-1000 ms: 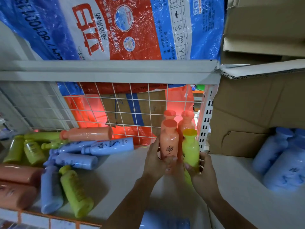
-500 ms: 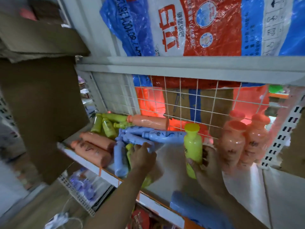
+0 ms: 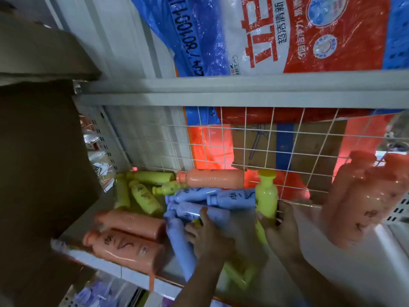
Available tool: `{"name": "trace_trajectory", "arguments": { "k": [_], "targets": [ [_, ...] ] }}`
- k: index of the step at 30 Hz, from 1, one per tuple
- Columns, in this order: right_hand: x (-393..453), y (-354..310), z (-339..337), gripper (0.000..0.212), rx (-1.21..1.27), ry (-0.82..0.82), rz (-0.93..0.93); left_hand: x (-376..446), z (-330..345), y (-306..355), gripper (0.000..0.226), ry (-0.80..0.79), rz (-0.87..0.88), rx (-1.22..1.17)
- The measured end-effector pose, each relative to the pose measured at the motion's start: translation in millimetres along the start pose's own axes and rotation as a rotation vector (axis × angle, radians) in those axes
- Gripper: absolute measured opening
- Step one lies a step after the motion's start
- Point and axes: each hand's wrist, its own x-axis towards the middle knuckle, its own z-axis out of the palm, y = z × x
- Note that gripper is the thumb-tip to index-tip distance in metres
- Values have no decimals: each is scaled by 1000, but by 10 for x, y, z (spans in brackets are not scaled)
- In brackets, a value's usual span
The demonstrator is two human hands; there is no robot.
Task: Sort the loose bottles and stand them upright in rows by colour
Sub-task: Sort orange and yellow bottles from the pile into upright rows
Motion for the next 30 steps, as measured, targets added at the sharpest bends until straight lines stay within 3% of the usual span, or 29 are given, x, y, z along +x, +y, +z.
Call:
{"name": "trace_trajectory", "arguments": {
  "k": [6, 10, 14, 23, 30],
  "targets": [
    [35, -40, 59, 36, -53, 114, 16, -57, -11, 132, 97, 100, 124, -403],
    [108, -80, -44, 42, -91, 134, -27, -63, -36, 424, 87, -18, 312, -724],
    [233, -137, -143, 43, -81, 159, -33, 129, -86, 727, 38, -69, 540, -669],
    [524, -18, -459, 46, -265, 246, -75, 437, 341, 1058, 57, -69, 535, -655],
    [792, 170, -276, 47, -173, 153, -48, 607, 287, 866, 56, 27, 535, -694]
  ]
}}
